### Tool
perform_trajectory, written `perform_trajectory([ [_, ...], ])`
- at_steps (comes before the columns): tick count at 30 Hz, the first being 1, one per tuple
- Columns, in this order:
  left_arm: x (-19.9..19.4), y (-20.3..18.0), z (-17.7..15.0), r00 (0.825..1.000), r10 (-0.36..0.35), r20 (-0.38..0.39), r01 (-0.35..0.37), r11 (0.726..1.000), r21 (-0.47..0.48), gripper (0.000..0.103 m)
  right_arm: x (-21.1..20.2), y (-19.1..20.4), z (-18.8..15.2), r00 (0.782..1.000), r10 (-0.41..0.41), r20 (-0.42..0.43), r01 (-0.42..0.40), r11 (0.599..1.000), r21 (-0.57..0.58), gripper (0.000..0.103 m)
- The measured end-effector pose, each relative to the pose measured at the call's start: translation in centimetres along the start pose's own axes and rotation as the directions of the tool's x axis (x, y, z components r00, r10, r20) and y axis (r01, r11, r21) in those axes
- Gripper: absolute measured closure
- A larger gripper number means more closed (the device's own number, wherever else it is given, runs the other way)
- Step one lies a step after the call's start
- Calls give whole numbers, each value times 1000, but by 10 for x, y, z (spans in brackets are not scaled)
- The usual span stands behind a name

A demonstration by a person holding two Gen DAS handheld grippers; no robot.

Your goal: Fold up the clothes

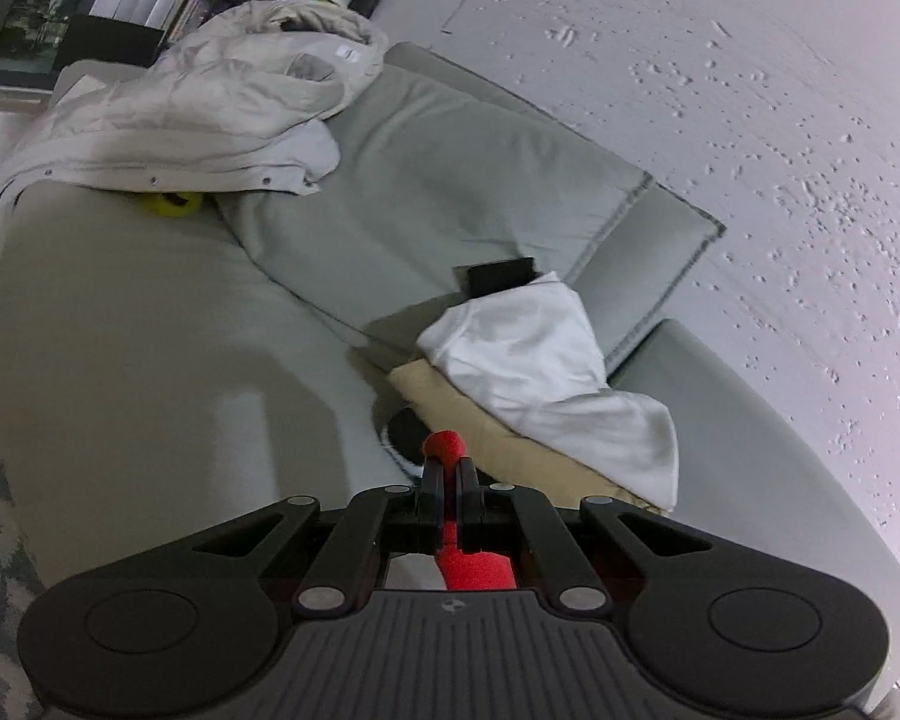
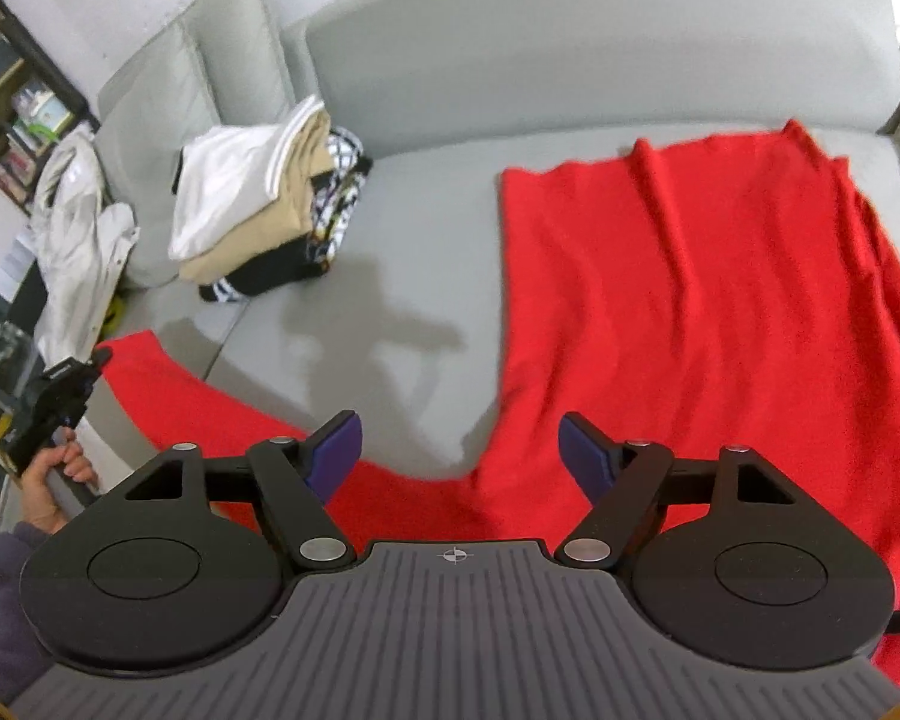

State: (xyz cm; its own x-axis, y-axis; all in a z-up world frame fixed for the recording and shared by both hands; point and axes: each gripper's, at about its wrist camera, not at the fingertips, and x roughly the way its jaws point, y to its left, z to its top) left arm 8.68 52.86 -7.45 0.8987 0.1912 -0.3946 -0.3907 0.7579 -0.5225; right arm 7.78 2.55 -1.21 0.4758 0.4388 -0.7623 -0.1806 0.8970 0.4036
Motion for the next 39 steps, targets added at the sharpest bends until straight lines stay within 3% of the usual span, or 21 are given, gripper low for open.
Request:
perform_trajectory([
  [3,11,19,-7,1000,20,-23,-21,999,-48,96,8,5,-4,999,16,-31,-15,1000,8,25],
  [4,14,26,-12,998,56,-29,-58,996,-64,86,9,6,-6,999,18,-38,-18,1000,8,25],
  [5,17,33,-17,994,104,-34,-106,991,-82,66,10,7,-8,999,20,-46,-20,1000,7,25],
  [6,19,39,-22,988,150,-40,-153,983,-100,59,11,8,-9,998,23,-54,-22,1000,7,25],
  [8,22,51,-29,975,207,-79,-215,970,-117,56,10,9,-12,998,26,-60,-26,1000,4,25],
  [12,8,59,-32,958,247,-142,-265,957,-122,49,-10,4,-15,998,41,-41,-41,999,11,25],
  [15,-13,37,-26,958,215,-191,-222,975,-19,49,-34,-4,-17,999,47,5,-47,998,34,25],
  [18,-50,-11,-22,960,156,-232,-125,982,140,49,-69,-16,-20,995,44,85,-49,997,57,25],
  [20,-81,-49,-25,954,115,-278,-55,975,213,47,-95,-29,-24,990,40,137,-51,995,82,24],
  [22,-111,-88,-34,944,76,-320,13,964,267,37,-120,-47,-29,983,30,181,-53,991,124,23],
  [25,-157,-147,-62,929,-12,-369,146,929,339,36,-154,-79,-41,972,3,237,-55,976,212,22],
  [29,-196,-211,-108,886,-135,-443,317,875,366,31,-189,-124,-64,965,-46,259,-34,955,294,18],
  [31,-204,-238,-137,860,-152,-487,362,854,373,30,-196,-144,-75,964,-84,250,4,953,304,16],
  [33,-198,-261,-171,821,-145,-553,401,835,377,34,-195,-169,-86,967,-118,226,39,944,328,16],
  [34,-191,-272,-191,795,-126,-593,413,829,377,43,-188,-183,-91,971,-126,204,45,932,360,21],
  [36,-178,-292,-220,755,-83,-651,418,826,379,66,-173,-205,-98,980,-101,173,22,914,405,51],
  [37,-172,-302,-232,736,-60,-674,416,826,381,82,-166,-215,-101,983,-87,158,11,904,428,73],
  [38,-168,-312,-241,721,-43,-692,416,825,383,84,-160,-225,-104,986,-75,147,1,894,448,81],
  [39,-166,-321,-242,714,-41,-699,426,818,387,84,-165,-229,-102,982,-74,172,-9,898,440,81],
])
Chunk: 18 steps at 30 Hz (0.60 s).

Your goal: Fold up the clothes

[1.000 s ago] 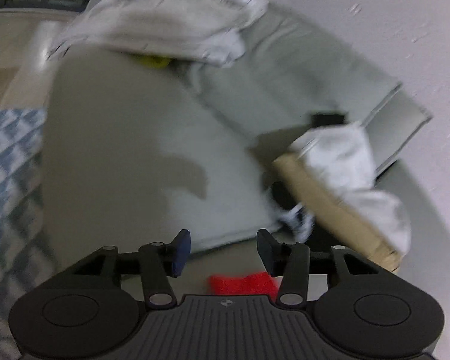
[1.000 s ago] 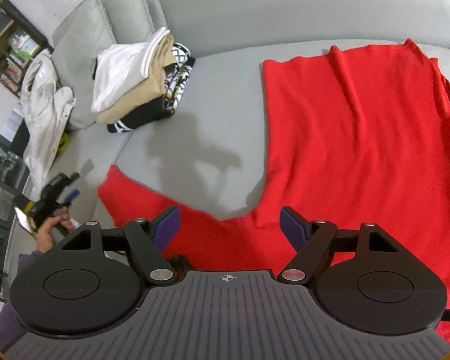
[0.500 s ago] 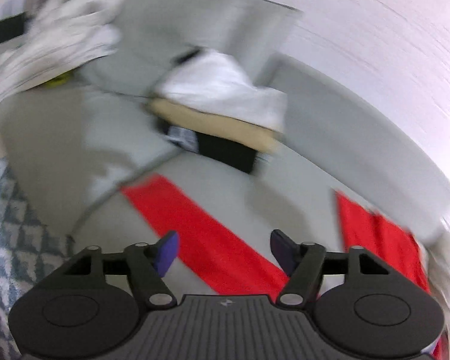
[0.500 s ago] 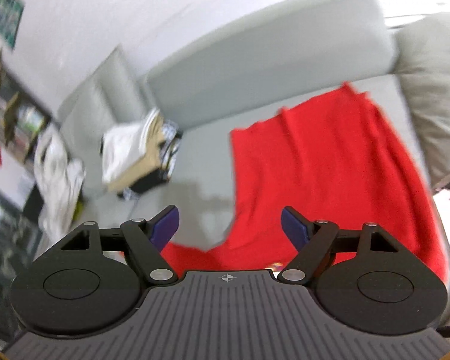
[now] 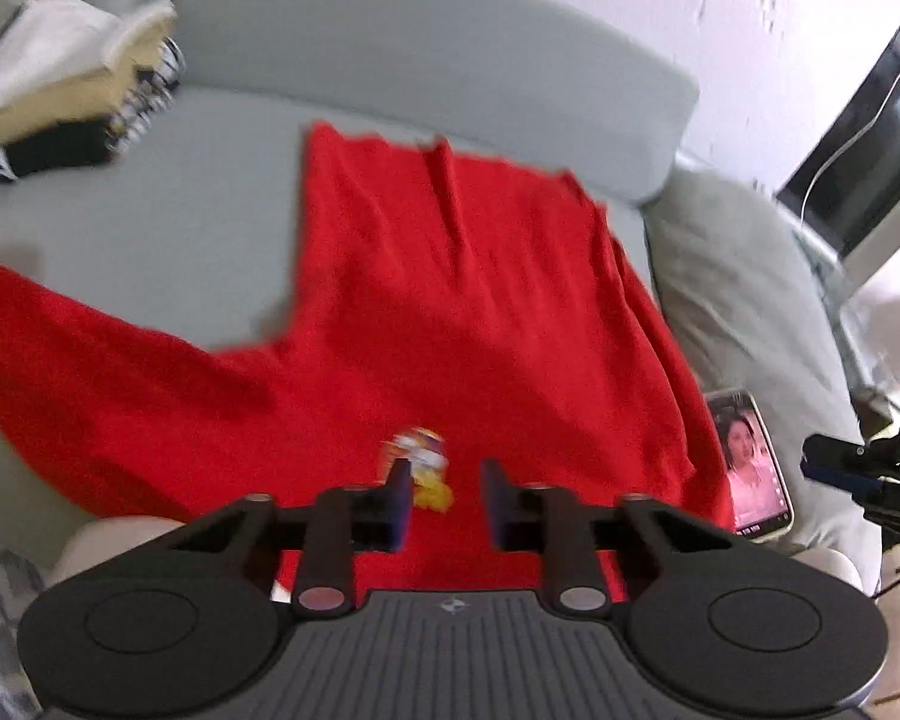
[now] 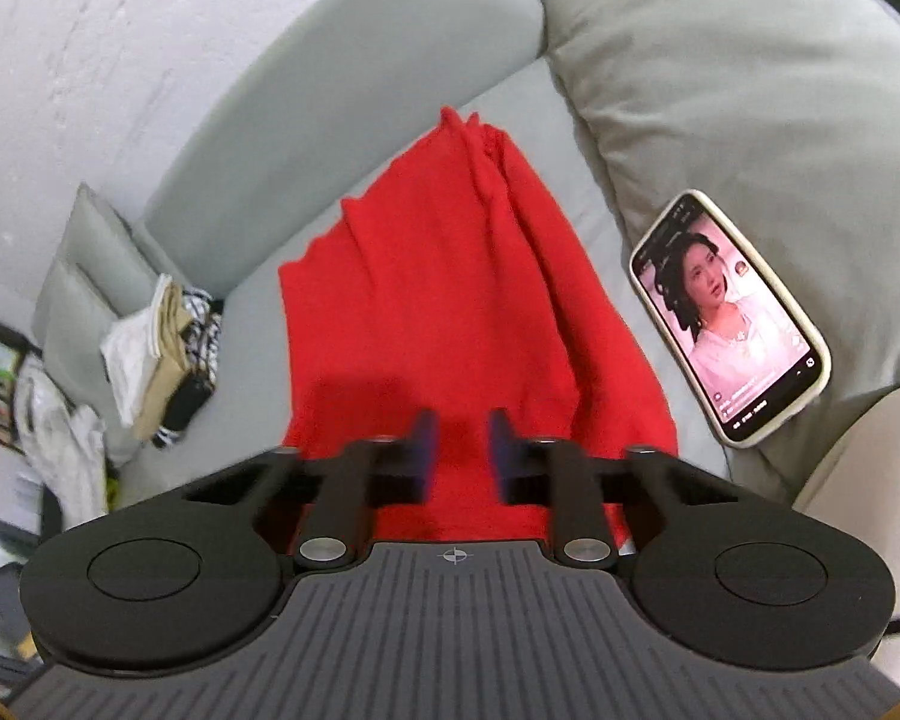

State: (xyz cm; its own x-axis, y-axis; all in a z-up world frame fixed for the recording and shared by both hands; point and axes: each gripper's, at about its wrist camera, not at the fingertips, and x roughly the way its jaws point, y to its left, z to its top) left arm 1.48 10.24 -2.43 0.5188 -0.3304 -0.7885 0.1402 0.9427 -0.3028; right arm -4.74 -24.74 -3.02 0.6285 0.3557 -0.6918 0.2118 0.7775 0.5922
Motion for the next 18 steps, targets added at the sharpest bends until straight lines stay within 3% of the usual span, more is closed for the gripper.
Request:
perform_trajectory([
  [3,-6,-28,22,999,-22,39,18,996,89,76,-17,-4,19,997,21,70,-19,999,-40,80],
  [4,-10,-34,30,998,-14,59,7,993,117,68,-24,-3,28,995,20,97,-14,998,-63,73],
  [5,-12,-39,38,997,-2,76,-9,990,141,61,-30,-2,37,993,18,120,-8,996,-87,60],
  [7,-10,-48,53,996,17,90,-32,984,173,59,-29,1,59,994,-17,104,31,991,-129,50],
  [10,5,-59,72,997,41,61,-52,980,191,58,-22,6,89,995,-77,68,86,985,-148,50],
  [12,15,-67,80,996,67,66,-80,974,211,49,-13,10,107,994,-96,53,103,984,-144,50],
  [13,21,-70,84,995,78,65,-91,971,220,39,-6,15,116,993,-109,39,114,980,-166,49],
  [15,36,-73,88,995,91,50,-101,968,232,38,19,20,131,992,-122,15,122,972,-202,41],
  [18,67,-71,92,993,120,0,-116,966,230,38,70,20,156,991,-131,-29,122,969,-215,41],
])
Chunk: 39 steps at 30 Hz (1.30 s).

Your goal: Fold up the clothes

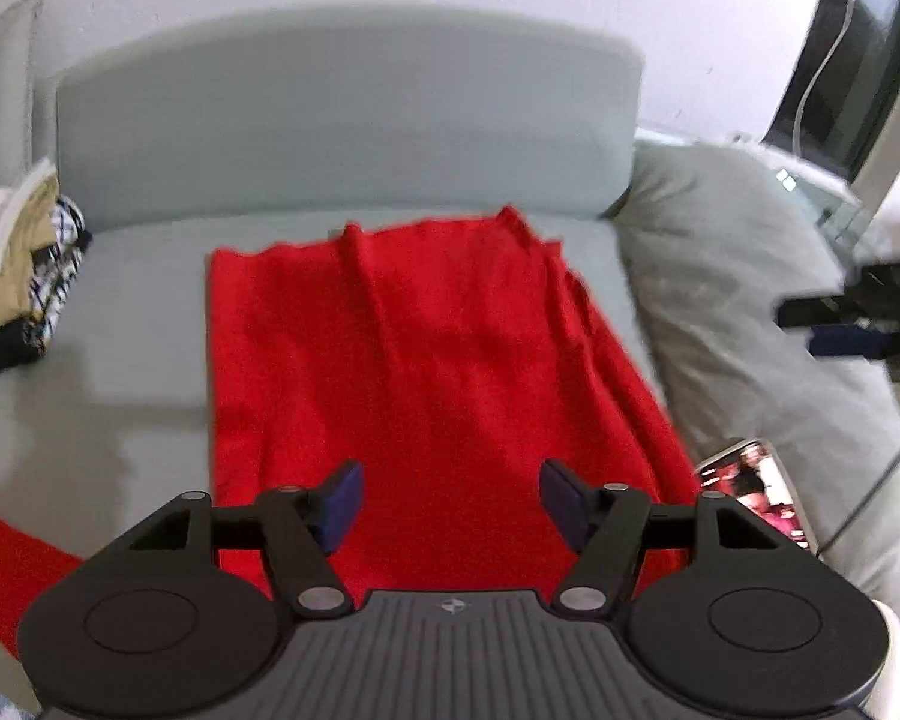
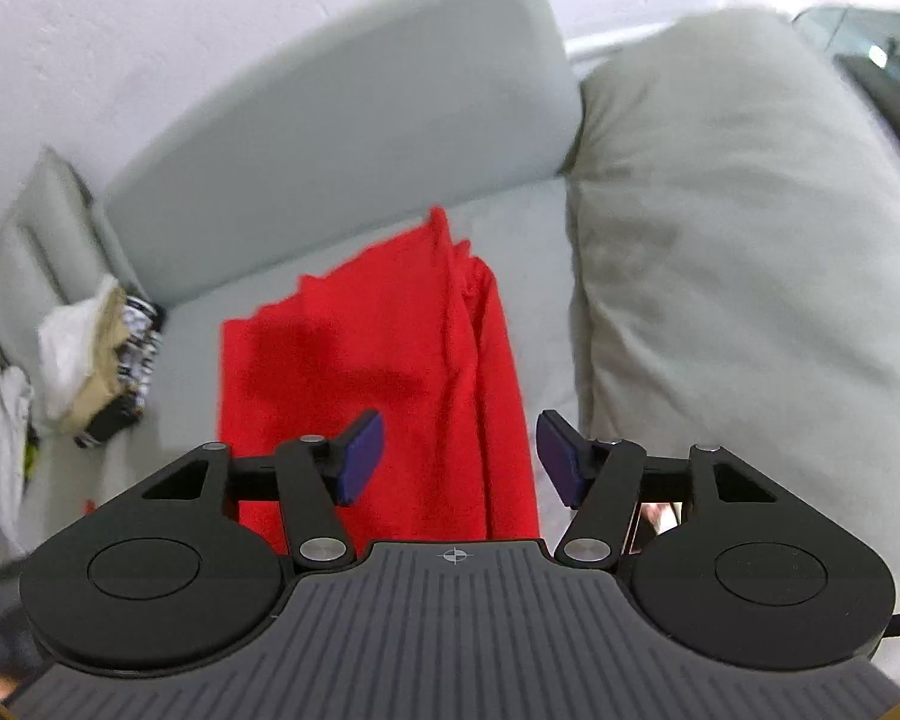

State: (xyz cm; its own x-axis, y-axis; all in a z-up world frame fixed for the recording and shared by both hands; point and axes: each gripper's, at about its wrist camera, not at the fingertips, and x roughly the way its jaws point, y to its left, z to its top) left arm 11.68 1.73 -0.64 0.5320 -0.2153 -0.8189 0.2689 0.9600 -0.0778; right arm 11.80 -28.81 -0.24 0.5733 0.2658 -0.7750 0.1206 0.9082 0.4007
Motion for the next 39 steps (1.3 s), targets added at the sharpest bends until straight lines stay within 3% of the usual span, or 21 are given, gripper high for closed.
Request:
perform_trajectory([
  [4,48,0,7,997,24,-70,-23,1000,18,46,85,-13,33,999,5,-54,-2,999,54,50],
  [7,77,-3,16,994,57,-98,-54,998,36,60,137,-26,54,999,0,-52,5,995,98,55],
  [12,95,-8,22,995,11,-96,-7,999,47,57,216,-40,81,996,-4,-94,16,992,123,55],
  [15,102,-7,19,994,-1,-108,6,999,40,56,238,-38,85,996,-16,-86,22,997,74,65],
  [16,105,-6,18,993,-3,-115,8,999,36,56,242,-33,83,997,-9,-78,12,999,37,92],
  [17,107,-5,17,992,-3,-123,7,999,33,56,244,-27,81,997,-25,-79,25,1000,0,101],
  [19,107,-5,14,991,-3,-133,7,1000,30,57,238,-15,76,996,-79,-39,77,995,-60,101],
  [21,100,-7,11,992,-15,-127,19,999,28,57,214,-12,73,990,-138,43,140,989,-42,102],
  [23,92,-9,9,993,-34,-116,38,999,26,57,170,-15,69,961,-221,163,224,975,3,102],
  [27,63,-27,6,986,-151,-66,154,988,35,58,68,-37,55,869,-356,344,322,934,153,102],
  [32,34,-73,-1,947,-321,-28,322,943,90,56,-34,-52,19,710,-521,473,454,853,257,101],
  [34,30,-90,-8,933,-356,-47,359,927,110,55,-45,-48,8,674,-565,476,522,820,234,101],
  [36,32,-102,-17,931,-358,-77,365,924,114,55,-32,-42,2,666,-597,447,595,787,165,101],
  [37,34,-106,-21,932,-351,-93,360,926,111,55,-15,-39,1,689,-598,409,619,779,97,100],
  [38,35,-107,-24,934,-342,-107,352,930,104,56,2,-38,-3,733,-576,361,607,794,32,90],
  [39,36,-107,-27,936,-331,-116,343,935,96,56,19,-36,-7,808,-516,285,543,840,-19,84],
])
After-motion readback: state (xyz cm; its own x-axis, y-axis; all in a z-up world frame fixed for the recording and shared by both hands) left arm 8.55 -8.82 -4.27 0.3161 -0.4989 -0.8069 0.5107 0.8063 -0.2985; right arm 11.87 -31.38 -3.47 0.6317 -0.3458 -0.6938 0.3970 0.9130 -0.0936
